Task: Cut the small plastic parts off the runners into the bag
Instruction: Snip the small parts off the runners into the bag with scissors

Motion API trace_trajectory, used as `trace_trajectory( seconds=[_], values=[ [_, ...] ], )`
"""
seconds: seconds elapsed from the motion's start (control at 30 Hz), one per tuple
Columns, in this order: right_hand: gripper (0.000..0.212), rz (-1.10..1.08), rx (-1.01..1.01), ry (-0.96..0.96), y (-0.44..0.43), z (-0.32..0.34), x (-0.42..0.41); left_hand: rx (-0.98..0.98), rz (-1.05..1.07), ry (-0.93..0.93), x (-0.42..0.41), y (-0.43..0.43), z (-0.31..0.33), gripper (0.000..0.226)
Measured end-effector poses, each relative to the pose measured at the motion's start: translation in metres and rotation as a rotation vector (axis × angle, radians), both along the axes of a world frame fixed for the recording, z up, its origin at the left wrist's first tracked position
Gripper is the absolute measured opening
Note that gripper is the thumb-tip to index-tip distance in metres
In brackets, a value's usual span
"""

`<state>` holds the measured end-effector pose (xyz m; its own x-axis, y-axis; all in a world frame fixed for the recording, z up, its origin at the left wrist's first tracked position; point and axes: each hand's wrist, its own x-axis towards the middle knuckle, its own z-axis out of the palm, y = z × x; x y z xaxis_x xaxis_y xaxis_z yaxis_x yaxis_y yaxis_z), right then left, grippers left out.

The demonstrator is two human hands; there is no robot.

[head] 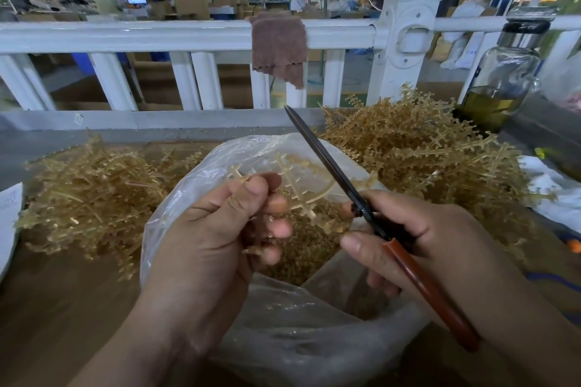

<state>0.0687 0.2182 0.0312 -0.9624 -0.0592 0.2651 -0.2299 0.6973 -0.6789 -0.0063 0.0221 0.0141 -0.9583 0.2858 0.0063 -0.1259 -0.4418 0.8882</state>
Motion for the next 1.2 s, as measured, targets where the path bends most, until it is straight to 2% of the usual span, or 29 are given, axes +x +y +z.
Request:
trace_trajectory(
  seconds=[0.07,0.2,0.4,0.7,0.9,1.0,1.1,1.2],
  values=[
    [0.043,0.003,0.027,-0.001,0.0008,0.002,0.0007,0.007,0.041,0.0,-0.0008,0.0002,-0.0011,0.02],
    [0.051,0.01,0.034,-0.043,0.0014,0.006,0.0016,0.14,0.004,-0.011,-0.0042,0.0009,-0.0014,0.019],
    [0.043,0.013,0.097,-0.073,0.0015,0.009,0.0043,0.234,0.015,-0.051,-0.0067,-0.0025,-0.0023,0.021],
    [0.047,0.038,0.096,-0.123,0.0,0.0088,0.0026,0.12,0.039,0.019,-0.008,-0.0045,-0.003,0.01],
    [0.059,0.049,0.122,-0.112,0.0015,0.0088,0.0024,-0.109,0.171,0.126,-0.0024,-0.0039,-0.005,0.017],
    [0.055,0.046,0.143,-0.091,0.0028,0.006,0.0017,-0.176,0.181,0.16,0.0004,-0.0035,-0.0062,0.015],
    [0.047,0.043,0.155,-0.085,0.0035,0.0045,0.0015,-0.035,0.109,0.123,0.0004,-0.0013,-0.0035,0.007],
    [0.049,0.042,0.14,-0.082,0.004,0.0045,0.0019,0.111,0.03,0.063,-0.0013,0.0006,-0.0031,0.023]
  ],
)
